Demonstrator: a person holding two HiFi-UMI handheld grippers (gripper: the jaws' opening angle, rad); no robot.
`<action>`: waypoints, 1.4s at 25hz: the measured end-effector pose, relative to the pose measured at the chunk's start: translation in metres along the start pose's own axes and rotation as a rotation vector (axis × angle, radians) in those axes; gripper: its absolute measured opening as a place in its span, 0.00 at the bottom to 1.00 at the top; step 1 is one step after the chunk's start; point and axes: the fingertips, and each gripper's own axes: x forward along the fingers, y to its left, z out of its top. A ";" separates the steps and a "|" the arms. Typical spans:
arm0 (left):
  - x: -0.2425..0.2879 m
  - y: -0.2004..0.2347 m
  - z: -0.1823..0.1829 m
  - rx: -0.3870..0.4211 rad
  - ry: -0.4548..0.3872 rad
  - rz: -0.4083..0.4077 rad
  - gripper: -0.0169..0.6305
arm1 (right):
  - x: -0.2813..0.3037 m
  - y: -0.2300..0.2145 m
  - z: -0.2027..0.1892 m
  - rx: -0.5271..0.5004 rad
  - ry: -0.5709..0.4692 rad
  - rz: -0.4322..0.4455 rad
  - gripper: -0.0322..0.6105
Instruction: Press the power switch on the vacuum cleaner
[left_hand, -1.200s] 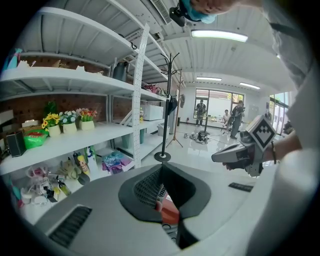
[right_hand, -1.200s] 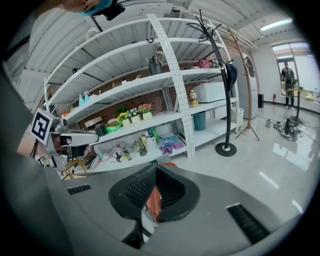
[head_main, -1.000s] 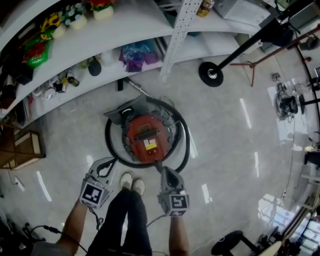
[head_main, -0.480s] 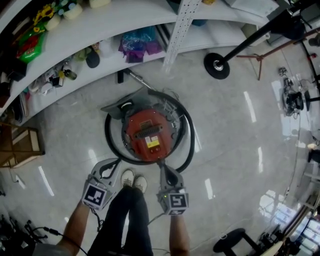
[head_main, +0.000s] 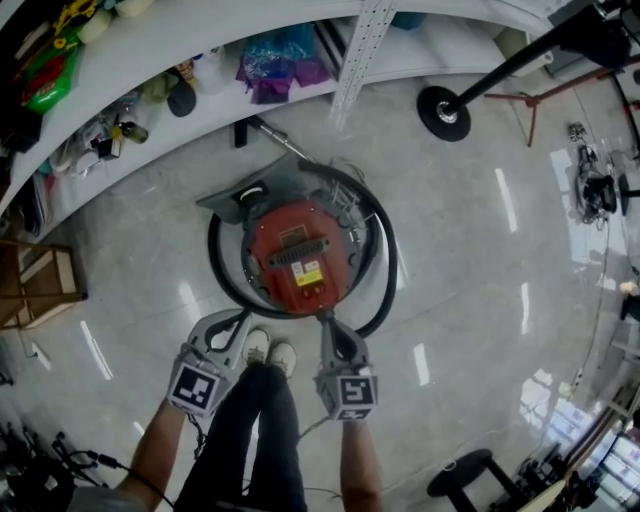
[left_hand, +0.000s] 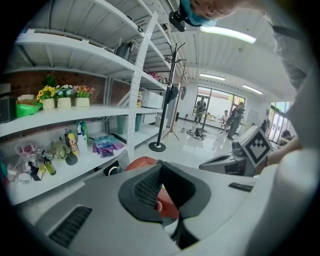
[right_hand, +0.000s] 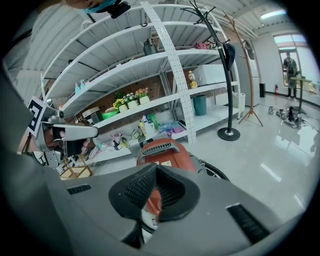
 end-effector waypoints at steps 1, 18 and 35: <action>0.000 -0.003 0.000 0.002 0.002 -0.007 0.04 | 0.002 0.000 -0.001 -0.003 0.002 0.000 0.07; -0.010 -0.003 -0.010 -0.025 0.016 -0.001 0.04 | 0.051 -0.014 -0.013 -0.004 0.031 -0.027 0.07; -0.010 0.002 -0.015 -0.033 0.020 0.008 0.04 | 0.077 -0.027 -0.035 -0.005 0.084 -0.035 0.07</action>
